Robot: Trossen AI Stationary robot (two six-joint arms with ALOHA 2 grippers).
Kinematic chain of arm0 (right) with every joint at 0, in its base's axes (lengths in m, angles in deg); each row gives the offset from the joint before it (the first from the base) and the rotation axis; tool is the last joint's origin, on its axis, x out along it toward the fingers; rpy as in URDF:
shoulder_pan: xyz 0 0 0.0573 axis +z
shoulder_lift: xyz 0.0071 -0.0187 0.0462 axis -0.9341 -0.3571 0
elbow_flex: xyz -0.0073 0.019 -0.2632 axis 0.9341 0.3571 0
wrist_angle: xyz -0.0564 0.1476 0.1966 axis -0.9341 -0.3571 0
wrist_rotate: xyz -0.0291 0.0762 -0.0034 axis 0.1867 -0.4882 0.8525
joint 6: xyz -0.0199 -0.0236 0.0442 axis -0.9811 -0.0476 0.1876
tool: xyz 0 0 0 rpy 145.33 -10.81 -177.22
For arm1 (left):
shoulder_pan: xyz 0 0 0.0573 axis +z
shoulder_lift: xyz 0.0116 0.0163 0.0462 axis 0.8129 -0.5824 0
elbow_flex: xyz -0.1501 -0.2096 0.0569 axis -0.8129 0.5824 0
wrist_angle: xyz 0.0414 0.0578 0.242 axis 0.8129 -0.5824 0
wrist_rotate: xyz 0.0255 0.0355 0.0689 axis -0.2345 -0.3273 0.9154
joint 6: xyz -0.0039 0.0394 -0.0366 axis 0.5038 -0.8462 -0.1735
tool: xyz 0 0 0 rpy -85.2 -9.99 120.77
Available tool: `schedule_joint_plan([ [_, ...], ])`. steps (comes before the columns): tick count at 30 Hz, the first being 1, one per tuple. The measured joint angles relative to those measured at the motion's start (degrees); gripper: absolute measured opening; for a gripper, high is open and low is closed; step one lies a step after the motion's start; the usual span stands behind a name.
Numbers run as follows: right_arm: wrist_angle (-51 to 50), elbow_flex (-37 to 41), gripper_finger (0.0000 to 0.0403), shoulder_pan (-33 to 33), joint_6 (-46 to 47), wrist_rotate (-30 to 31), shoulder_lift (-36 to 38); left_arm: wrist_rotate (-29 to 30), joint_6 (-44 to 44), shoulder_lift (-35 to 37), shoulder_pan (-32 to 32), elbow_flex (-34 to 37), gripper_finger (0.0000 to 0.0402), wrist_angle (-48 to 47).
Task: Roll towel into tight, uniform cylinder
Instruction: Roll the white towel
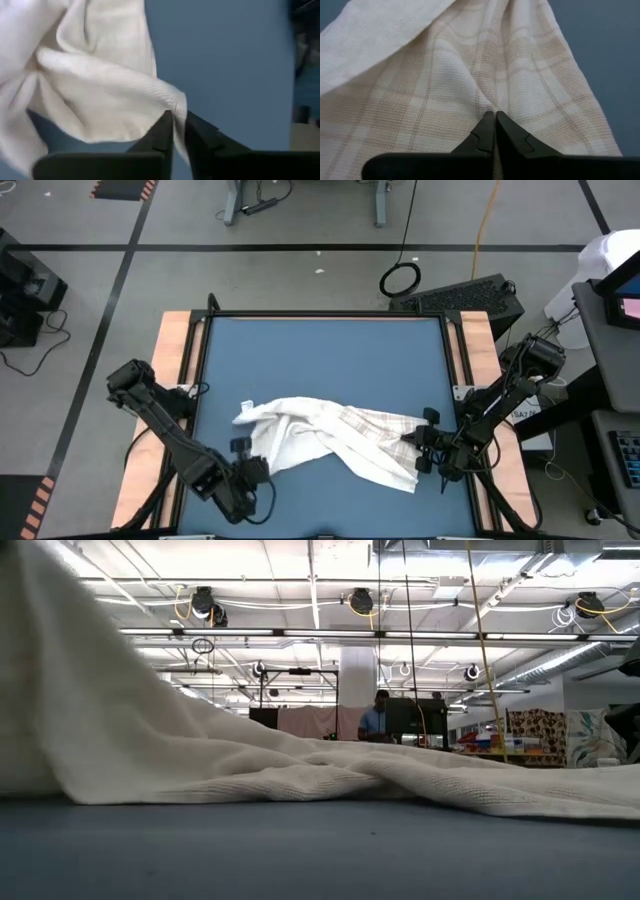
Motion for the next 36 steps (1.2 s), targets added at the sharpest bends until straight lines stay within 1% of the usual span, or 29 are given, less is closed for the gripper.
schedule_joint_plan([
  [3, -0.02, 0.0, 0.0006, -0.02, 0.01, -0.7, 0.0, 0.43, 3.47, -1.28, -1.28, 0.07, 0.0116, -2.02],
  [7, -0.02, -0.02, 0.0006, -0.04, 0.51, -1.48, 0.02, 4.26, 5.78, -2.54, -3.65, 0.07, 0.0192, -1.43],
  [10, -0.02, -0.03, 0.0006, -0.04, 1.32, -1.85, 0.02, 8.78, 8.95, -2.56, -5.62, 0.07, 0.0231, -3.0],
  [12, -0.02, -0.04, 0.0006, -0.04, 1.47, -1.86, 0.02, 10.67, 12.0, -2.58, -7.29, 0.07, 0.0245, -5.67],
  [14, -0.03, -0.02, 0.0006, -0.04, 1.44, -1.88, 0.02, 13.44, 15.94, -2.58, -9.67, 0.08, 0.0249, -9.82],
  [16, -0.38, -0.02, 0.0006, -0.04, 1.48, -1.81, 0.02, 18.4, 20.8, -2.58, -11.81, 1.08, 0.0249, -14.1],
  [18, -0.35, -0.02, 0.0006, 0.0, 1.48, -1.48, 0.0, 24.63, 26.6, -2.58, -13.12, 3.32, 0.0243, -18.56],
  [20, -0.19, 0.0, 0.0006, 0.01, 1.5, -1.16, -0.01, 28.04, 32.27, -2.57, -13.08, 6.83, 0.0232, -21.24],
  [22, 0.26, 0.02, 0.0006, 0.02, 1.5, -1.04, -0.07, 28.38, 34.69, -2.57, -11.94, 11.47, 0.022, -20.22],
  [25, 0.57, 0.04, 0.0006, 0.04, 1.5, -0.84, -0.07, 27.3, 34.61, -2.58, -9.71, 17.95, 0.0207, -14.17],
  [27, 0.72, 0.04, 0.0006, 0.07, 1.48, -0.57, -0.07, 27.59, 34.92, -2.6, -8.39, 21.05, 0.0204, -12.04],
  [31, 0.8, 0.04, 0.0006, 0.11, 0.52, 0.17, -0.09, 29.79, 37.77, -2.6, -5.9, 23.67, 0.0203, -11.76],
  [34, 0.94, 0.04, 0.0006, 0.11, 0.15, 0.28, -0.11, 29.9, 35.06, -2.6, -3.56, 24.52, 0.0202, -11.55],
  [36, 0.98, 0.04, 0.0006, 0.11, 0.12, 0.26, -0.11, 29.89, 32.21, -2.6, -2.23, 24.95, 0.0194, -10.02],
])
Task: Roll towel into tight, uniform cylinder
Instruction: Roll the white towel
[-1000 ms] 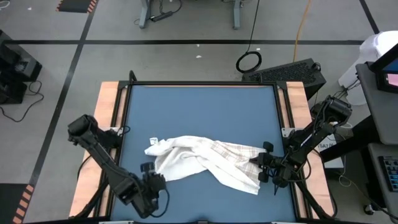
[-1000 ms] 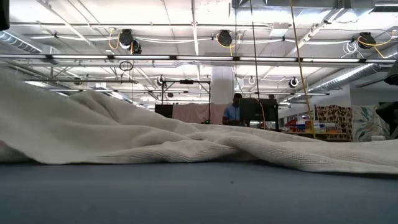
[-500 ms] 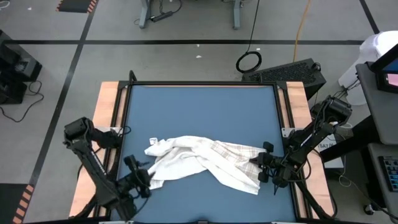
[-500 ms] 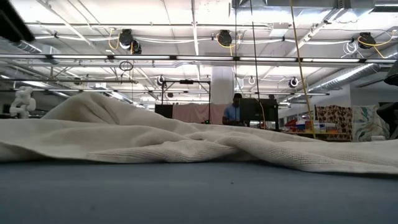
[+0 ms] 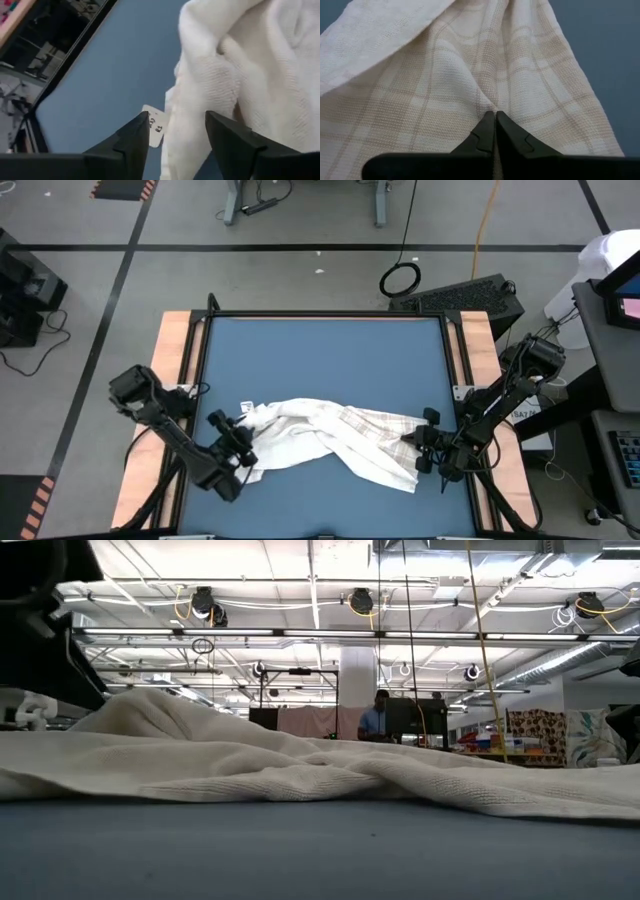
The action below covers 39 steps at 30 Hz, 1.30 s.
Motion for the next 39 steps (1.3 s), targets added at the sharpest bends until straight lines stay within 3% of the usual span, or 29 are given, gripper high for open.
schedule_joint_plan([
  [4, -0.04, 0.0, 0.0006, 0.0, -0.2, 0.13, 0.0, -0.49, -6.52, 0.0, 2.73, 0.13, 0.0157, 5.0],
  [8, -0.28, 0.0, 0.0006, 0.0, -0.63, 0.2, 0.02, 0.4, -6.53, 0.02, 4.91, 0.08, 0.0124, 5.5],
  [13, 0.18, 0.0, 0.0006, 0.0, -0.33, 0.15, 0.02, 0.53, -7.38, 0.02, 6.85, -0.64, 0.0128, 5.67],
  [18, 0.62, 0.0, 0.0006, -0.04, -0.2, 0.17, 0.02, 0.22, -1.78, 0.18, 5.87, -5.31, 0.0154, -11.38],
  [21, 0.69, 0.0, 0.0006, -0.04, -0.17, 0.22, 0.02, -0.74, -0.45, 0.49, 4.66, -8.73, 0.0166, -15.47],
  [26, 0.74, 0.0, 0.0006, -0.04, -0.09, 0.22, 0.02, -13.42, -8.06, 1.31, 3.28, -11.47, 0.0171, -7.86],
  [32, 0.76, 0.0, 0.0006, -0.04, -0.11, 0.22, 0.04, -7.23, -12.68, 0.92, 2.93, -9.85, 0.0172, -1.54],
  [36, 0.79, 0.0, 0.0006, -0.04, -0.11, 0.2, 0.04, -9.28, -16.77, 0.92, 7.12, -6.05, 0.0172, -0.45],
  [39, 0.79, 0.0, 0.0006, -0.04, -0.11, 0.17, 0.04, -9.7, -25.07, 0.92, 10.88, -3.43, 0.017, 4.05],
])
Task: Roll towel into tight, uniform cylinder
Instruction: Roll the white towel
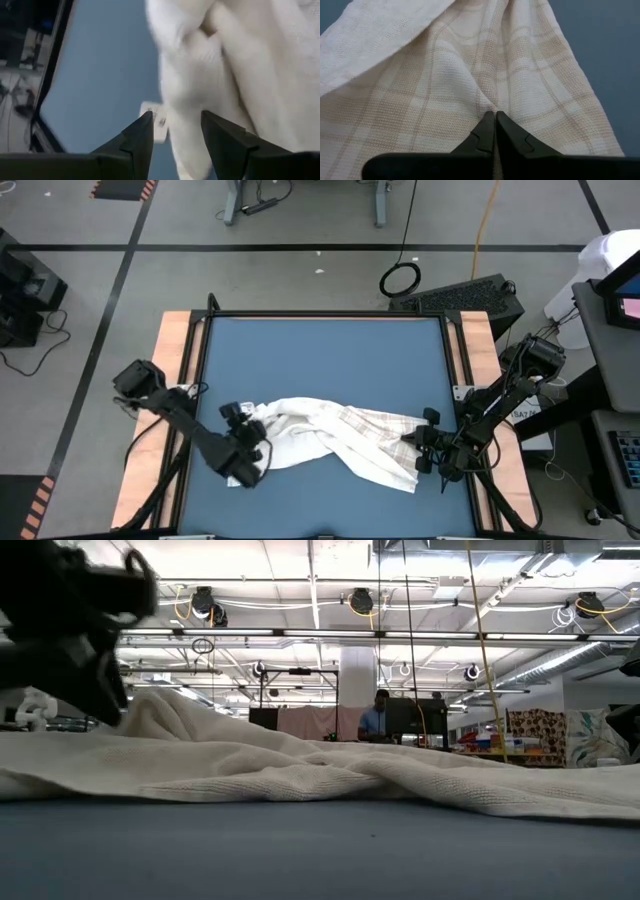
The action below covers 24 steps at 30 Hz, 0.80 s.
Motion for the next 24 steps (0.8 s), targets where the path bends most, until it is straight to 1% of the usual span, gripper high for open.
schedule_joint_plan([
  [2, 0.02, 0.0, 0.0006, 0.0, 0.0, 0.01, 0.0, 1.1, -6.61, -0.07, 2.83, 0.62, 0.0159, 2.15],
  [4, 0.02, 0.0, 0.0006, 0.0, -0.03, 0.05, 0.0, 2.6, -13.13, -0.07, 6.04, 0.52, 0.0132, 3.0],
  [9, -0.2, -0.04, 0.0006, 0.0, -0.48, 0.34, 0.0, 9.19, -25.26, -0.04, 15.77, -1.06, 0.0024, 2.94],
  [10, -0.2, -0.04, 0.0006, 0.0, -0.76, 0.37, 0.0, 10.71, -27.57, -0.04, 17.88, -1.51, 0.0014, 3.06],
  [13, -0.23, -0.04, 0.0006, 0.0, -1.63, 0.39, 0.0, 14.74, -36.4, -0.04, 23.92, -3.74, 0.0013, 3.1],
  [16, -0.31, -0.04, 0.0006, 0.0, -1.76, 0.42, 0.0, 17.31, -45.0, -0.04, 29.51, -8.1, 0.0011, 4.51],
  [17, -0.31, -0.04, 0.0006, 0.0, -1.77, 0.44, 0.0, 17.0, -47.78, -0.04, 31.31, -9.81, 0.0011, 5.89],
  [18, -0.33, -0.04, 0.0006, 0.0, -1.77, 0.44, 0.0, 15.09, -50.57, -0.04, 32.89, -11.61, 0.0011, 6.74],
  [21, -0.24, -0.04, 0.0006, 0.0, -1.59, 0.46, 0.0, 3.71, -56.08, 0.04, 37.36, -16.0, 0.0022, 7.71],
  [22, -0.14, -0.04, 0.0006, 0.0, -1.36, 0.48, 0.0, 1.19, -56.61, 0.04, 38.31, -16.67, 0.0029, 7.98],
  [24, 0.02, -0.04, 0.0006, 0.0, -0.45, 0.56, 0.0, -0.04, -58.09, 0.04, 39.48, -17.02, 0.0047, 7.85],
])
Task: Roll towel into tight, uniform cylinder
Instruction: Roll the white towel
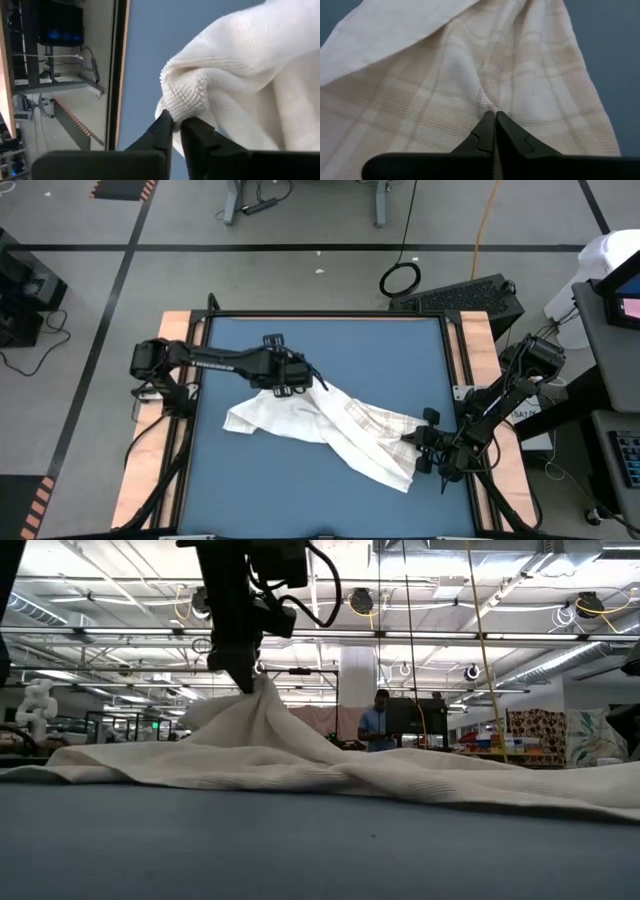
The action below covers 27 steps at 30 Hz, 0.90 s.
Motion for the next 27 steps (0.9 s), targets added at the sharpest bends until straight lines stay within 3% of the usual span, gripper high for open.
schedule_joint_plan([
  [7, 0.27, 0.02, 0.0006, -0.02, 0.93, -0.32, 0.0, 0.1, 2.1, 0.41, 0.68, 0.67, 0.0144, -4.81],
  [11, 0.33, 0.02, 0.0006, -0.02, 0.66, -0.39, 0.0, 4.02, 9.83, 3.08, 3.86, 2.92, 0.0205, -10.67],
  [14, 0.31, 0.02, 0.0006, -0.02, 0.39, -0.41, 0.0, -5.24, 14.9, 6.77, 3.95, 6.88, 0.023, -12.67],
  [16, 0.32, 0.04, 0.0006, -0.02, 0.0, -0.41, 0.01, -13.77, 16.41, 10.4, 2.49, 11.09, 0.0235, -8.66],
  [18, 0.36, 0.04, 0.0006, -0.02, -0.19, -0.41, 0.0, -17.4, 17.41, 14.14, -0.17, 16.19, 0.0234, -2.23],
  [23, 0.72, 0.04, 0.0006, -0.02, 0.19, -0.35, 0.0, -17.75, 24.54, 20.08, -6.17, 29.97, 0.0216, 16.26],
  [27, 0.92, 0.04, 0.0006, -0.02, 0.04, -0.14, 0.0, -18.24, 32.15, 20.38, -9.44, 37.76, 0.0199, 26.23],
])
